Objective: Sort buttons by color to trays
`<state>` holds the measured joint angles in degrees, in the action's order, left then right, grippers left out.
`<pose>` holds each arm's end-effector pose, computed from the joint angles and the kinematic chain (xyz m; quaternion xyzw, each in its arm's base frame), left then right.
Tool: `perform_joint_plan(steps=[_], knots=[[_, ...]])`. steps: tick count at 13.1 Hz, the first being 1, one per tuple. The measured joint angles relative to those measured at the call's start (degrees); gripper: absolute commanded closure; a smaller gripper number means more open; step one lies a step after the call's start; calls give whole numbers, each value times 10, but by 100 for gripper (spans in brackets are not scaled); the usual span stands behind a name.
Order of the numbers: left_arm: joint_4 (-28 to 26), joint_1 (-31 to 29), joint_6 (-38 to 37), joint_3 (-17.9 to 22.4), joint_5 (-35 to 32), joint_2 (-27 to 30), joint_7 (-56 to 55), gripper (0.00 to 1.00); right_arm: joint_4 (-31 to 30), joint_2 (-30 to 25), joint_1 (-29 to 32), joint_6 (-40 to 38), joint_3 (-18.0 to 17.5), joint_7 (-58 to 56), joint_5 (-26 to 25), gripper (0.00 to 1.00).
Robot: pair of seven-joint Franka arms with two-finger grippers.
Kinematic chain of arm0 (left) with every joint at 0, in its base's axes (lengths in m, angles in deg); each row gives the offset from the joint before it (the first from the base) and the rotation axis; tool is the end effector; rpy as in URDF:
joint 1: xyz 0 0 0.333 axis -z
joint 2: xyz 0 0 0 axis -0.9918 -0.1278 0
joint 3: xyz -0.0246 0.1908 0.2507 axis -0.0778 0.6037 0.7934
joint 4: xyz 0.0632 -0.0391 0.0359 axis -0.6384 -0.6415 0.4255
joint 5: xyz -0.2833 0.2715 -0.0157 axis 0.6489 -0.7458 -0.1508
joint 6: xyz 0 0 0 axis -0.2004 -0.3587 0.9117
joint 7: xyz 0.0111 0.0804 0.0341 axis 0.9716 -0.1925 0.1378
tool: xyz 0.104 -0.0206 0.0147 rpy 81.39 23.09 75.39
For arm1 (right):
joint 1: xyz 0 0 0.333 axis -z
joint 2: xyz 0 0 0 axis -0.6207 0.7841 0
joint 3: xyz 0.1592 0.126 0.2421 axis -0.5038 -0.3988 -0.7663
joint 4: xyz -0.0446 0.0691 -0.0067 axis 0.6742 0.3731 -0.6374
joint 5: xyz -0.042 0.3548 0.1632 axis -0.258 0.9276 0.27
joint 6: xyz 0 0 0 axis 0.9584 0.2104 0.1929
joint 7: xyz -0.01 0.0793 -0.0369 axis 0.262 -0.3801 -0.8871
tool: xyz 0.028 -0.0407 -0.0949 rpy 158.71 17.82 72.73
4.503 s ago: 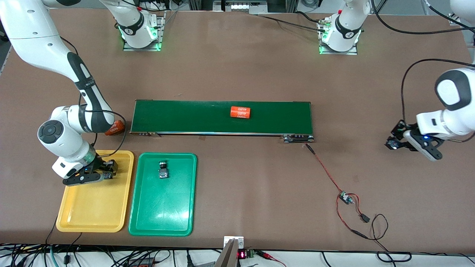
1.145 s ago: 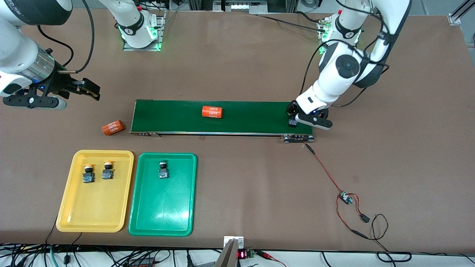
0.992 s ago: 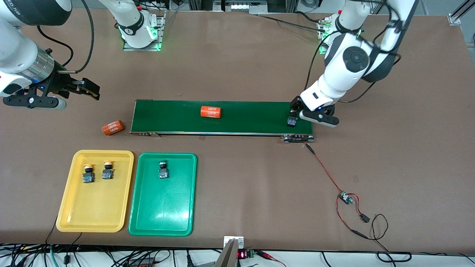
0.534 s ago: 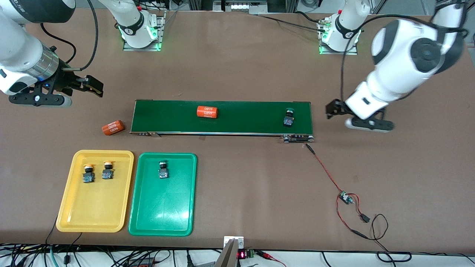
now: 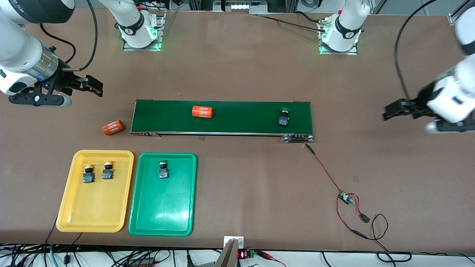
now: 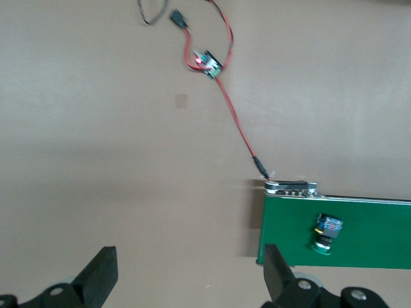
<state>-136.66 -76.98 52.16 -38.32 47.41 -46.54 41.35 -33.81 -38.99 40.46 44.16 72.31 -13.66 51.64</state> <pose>0.6065 -0.0112 0.5799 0.9979 0.0490 -0.0079 0.0406 0.5519 0.0779 0.5594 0.9988 -0.0141 -0.0445 0.0177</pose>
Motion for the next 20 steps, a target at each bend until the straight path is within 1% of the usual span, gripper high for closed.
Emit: perform_joint_plan(steps=[4, 8, 12, 16, 20], knots=[[26, -2, -6, 3, 0, -5, 5, 0, 0, 0, 0, 0, 0, 0, 5, 0], [29, -2, -11, 4, 0, -11, 5, 0, 0, 0, 0, 0, 0, 0, 9, 0], [44, -14, -36, 6, -1, -11, 6, 0, 0, 0, 0, 0, 0, 0, 10, 0], [48, -13, -37, 2, -1, -11, 8, 0, 0, 0, 0, 0, 0, 0, 10, 0], [81, -13, -37, 2, -1, -11, 8, 0, 0, 0, 0, 0, 0, 0, 11, 0]])
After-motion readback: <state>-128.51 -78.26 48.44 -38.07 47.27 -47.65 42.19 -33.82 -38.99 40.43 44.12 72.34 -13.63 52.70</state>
